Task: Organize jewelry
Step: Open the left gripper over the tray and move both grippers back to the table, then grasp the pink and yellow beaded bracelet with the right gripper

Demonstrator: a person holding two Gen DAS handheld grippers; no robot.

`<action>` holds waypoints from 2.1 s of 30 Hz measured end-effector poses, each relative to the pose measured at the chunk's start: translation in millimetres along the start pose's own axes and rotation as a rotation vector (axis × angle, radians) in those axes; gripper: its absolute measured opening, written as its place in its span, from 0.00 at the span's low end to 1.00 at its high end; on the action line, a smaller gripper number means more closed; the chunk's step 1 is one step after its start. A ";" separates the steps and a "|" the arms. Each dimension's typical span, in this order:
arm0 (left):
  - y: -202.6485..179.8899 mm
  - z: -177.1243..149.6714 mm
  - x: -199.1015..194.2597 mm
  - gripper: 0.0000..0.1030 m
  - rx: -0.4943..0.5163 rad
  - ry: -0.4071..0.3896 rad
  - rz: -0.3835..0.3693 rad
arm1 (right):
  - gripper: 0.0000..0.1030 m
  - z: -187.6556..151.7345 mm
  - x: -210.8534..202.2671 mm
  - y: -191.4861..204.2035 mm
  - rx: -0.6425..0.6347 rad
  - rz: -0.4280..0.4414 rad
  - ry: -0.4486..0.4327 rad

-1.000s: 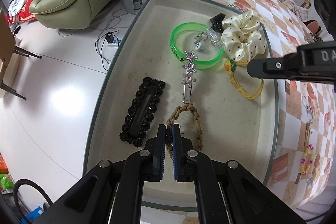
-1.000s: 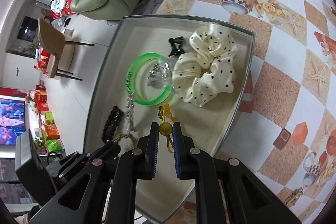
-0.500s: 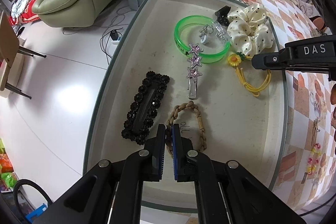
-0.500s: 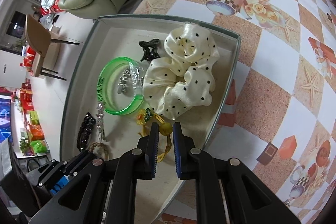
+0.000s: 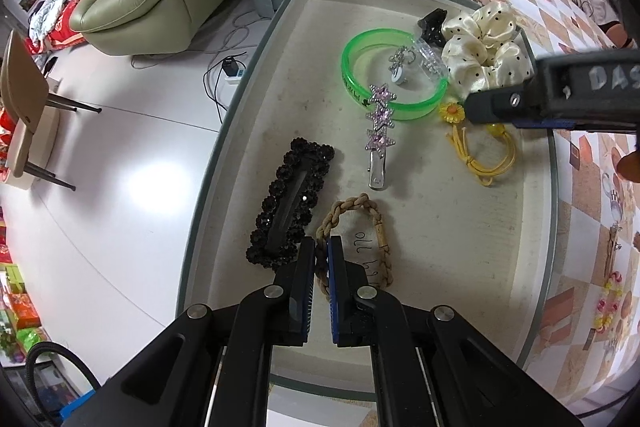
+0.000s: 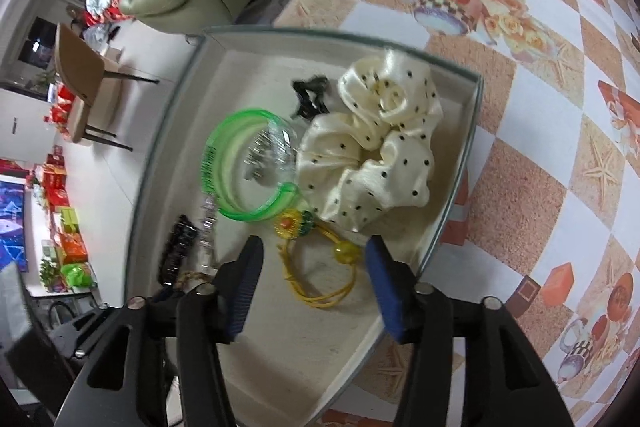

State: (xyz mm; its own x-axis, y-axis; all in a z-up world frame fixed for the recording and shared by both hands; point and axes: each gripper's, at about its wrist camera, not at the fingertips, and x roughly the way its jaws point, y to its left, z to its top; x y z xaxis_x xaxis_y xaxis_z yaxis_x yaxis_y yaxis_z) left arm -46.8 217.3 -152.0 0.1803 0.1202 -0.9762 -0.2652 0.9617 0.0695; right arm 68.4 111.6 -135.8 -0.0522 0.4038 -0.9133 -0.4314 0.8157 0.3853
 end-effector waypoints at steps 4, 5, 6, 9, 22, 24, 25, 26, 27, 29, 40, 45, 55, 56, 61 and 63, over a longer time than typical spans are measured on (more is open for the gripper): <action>-1.7 1.2 -7.0 0.10 0.006 -0.002 -0.014 | 0.61 -0.8 -23.8 1.1 0.011 0.025 -0.050; -0.9 1.6 -8.1 0.10 0.007 -0.001 -0.016 | 0.64 -1.9 -31.9 0.4 0.018 0.032 -0.064; -1.1 2.7 -10.0 0.10 0.008 -0.001 -0.019 | 0.65 -3.7 -37.1 -0.3 0.022 0.034 -0.072; 1.3 5.6 -14.1 0.10 0.009 -0.005 -0.019 | 0.67 -11.1 -53.9 -4.4 0.038 0.034 -0.092; -14.2 17.0 -42.2 1.00 0.069 -0.039 0.024 | 0.81 -60.1 -99.0 -54.5 0.197 -0.002 -0.117; -19.5 17.5 -48.3 1.00 0.083 -0.042 0.020 | 0.82 -71.9 -109.5 -70.5 0.242 -0.011 -0.127; -23.6 17.9 -52.3 1.00 0.097 -0.045 0.018 | 0.82 -76.1 -113.5 -76.1 0.258 -0.017 -0.130; -25.9 18.3 -54.3 1.00 0.106 -0.047 0.017 | 0.82 -81.6 -118.5 -84.1 0.277 -0.023 -0.134; -28.6 18.3 -57.3 1.00 0.116 -0.049 0.014 | 0.82 -87.5 -124.2 -92.8 0.299 -0.031 -0.138; -37.9 21.4 -61.8 1.00 0.139 -0.050 0.006 | 0.82 -98.1 -134.2 -108.8 0.343 -0.047 -0.143; -110.1 24.9 -81.8 1.00 0.286 -0.061 -0.061 | 0.82 -170.1 -175.3 -177.5 0.531 -0.164 -0.154; -139.6 27.1 -83.5 1.00 0.345 -0.056 -0.093 | 0.82 -200.9 -174.8 -192.5 0.579 -0.186 -0.135; -211.1 16.5 -59.5 1.00 0.503 0.017 -0.189 | 0.82 -247.2 -142.7 -192.4 0.594 -0.234 -0.066; -219.0 14.4 -55.4 1.00 0.517 0.026 -0.198 | 0.82 -251.2 -137.9 -191.8 0.596 -0.239 -0.062; -248.1 5.5 -36.7 1.00 0.573 0.048 -0.210 | 0.82 -261.8 -122.2 -188.9 0.607 -0.252 -0.062; -254.9 3.9 -31.1 1.00 0.590 0.053 -0.217 | 0.82 -265.1 -117.3 -188.2 0.610 -0.257 -0.064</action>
State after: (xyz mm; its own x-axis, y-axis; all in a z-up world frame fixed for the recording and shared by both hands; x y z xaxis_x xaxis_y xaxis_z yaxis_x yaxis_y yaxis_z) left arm 18.9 -30.6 -138.6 0.1197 -0.0908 -0.9887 0.3420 0.9386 -0.0448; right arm -83.1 -199.0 -136.1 0.0458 0.1740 -0.9837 0.1650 0.9699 0.1792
